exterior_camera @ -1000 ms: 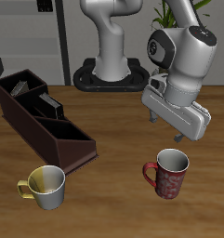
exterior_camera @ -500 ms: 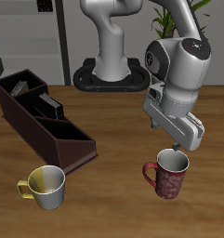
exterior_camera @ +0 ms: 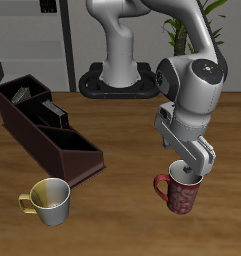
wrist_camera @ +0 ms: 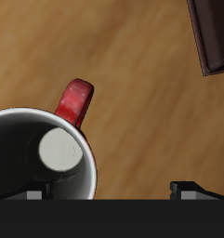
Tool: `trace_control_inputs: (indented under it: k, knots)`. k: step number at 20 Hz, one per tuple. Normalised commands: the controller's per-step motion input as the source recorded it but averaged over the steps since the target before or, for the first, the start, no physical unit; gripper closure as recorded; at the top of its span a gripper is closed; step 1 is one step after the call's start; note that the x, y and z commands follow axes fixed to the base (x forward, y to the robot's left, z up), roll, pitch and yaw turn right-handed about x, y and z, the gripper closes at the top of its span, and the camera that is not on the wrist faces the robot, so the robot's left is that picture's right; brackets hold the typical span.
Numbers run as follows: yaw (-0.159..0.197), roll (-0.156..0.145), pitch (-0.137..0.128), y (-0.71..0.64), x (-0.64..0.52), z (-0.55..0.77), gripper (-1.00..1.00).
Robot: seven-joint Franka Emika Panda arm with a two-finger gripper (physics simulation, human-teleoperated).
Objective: Place the black book into the right desk caddy's front compartment and place the yellow book into the right desk caddy's right compartment and place the red mug into the right desk caddy's left compartment
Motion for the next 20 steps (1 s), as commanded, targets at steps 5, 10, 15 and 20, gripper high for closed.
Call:
trace_control_inputs:
  k: [5, 10, 15, 20]
  knots:
    - [-0.042, 0.039, 0.045, 0.03, 0.02, -0.31, 1.00]
    - [-0.071, 0.041, 0.053, 0.05, -0.01, -0.18, 1.00]
    - [-0.009, 0.047, -0.002, 0.12, -0.11, 0.07, 1.00]
    - [0.074, 0.005, -0.044, -0.04, -0.09, 0.25, 1.00]
